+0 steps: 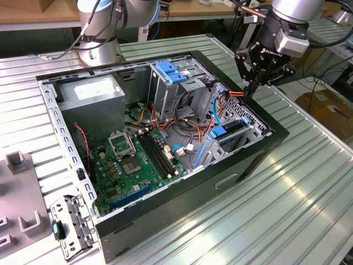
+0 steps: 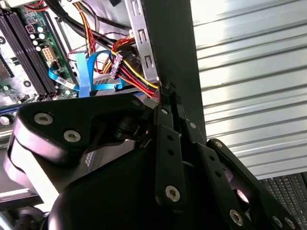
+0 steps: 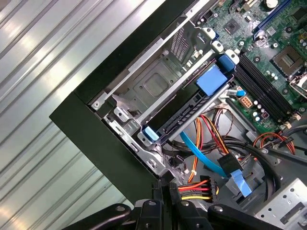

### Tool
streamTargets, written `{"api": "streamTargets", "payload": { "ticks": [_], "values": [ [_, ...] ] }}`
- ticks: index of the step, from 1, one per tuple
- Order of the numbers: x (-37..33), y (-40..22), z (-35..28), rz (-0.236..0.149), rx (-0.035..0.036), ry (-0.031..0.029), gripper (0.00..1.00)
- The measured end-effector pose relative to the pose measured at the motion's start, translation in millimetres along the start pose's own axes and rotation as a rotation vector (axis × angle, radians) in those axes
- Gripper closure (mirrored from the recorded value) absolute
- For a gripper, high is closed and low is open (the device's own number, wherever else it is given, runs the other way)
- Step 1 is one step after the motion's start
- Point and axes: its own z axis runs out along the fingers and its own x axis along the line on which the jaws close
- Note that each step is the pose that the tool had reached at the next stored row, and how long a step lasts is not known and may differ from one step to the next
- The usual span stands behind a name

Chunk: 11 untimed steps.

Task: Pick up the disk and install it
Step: 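Insert the first disk wire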

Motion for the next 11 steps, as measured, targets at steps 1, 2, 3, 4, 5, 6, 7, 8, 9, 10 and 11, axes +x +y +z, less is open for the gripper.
{"api": "streamTargets", "payload": {
  "ticks": [1,2,3,4,5,6,7,8,9,10,11],
  "values": [
    [0.0,0.0,0.1,0.01,-0.0004,0.0003,0.84],
    [0.0,0.0,0.2,0.024,-0.0008,0.0005,0.84],
    [-0.1,0.0,0.3,0.06,-0.0021,0.0013,0.84],
    [-0.1,0.0,0.4,0.08,-0.0028,0.0017,0.84],
    [-0.1,0.0,0.4,0.096,-0.0033,0.002,0.84],
    [-0.1,0.0,0.6,0.119,-0.0041,0.0024,0.84],
    [-0.3,0.1,0.7,0.127,-0.0043,0.0026,0.84],
    [-0.9,0.6,0.6,0.131,-0.0045,0.0027,0.84],
    [-1.9,1.6,0.6,0.133,-0.0047,0.0028,0.84],
    [-3.3,3.1,0.6,0.134,-0.0046,0.0027,0.84],
    [-4.9,4.6,0.6,0.134,-0.0045,0.0026,0.84]
  ]
}}
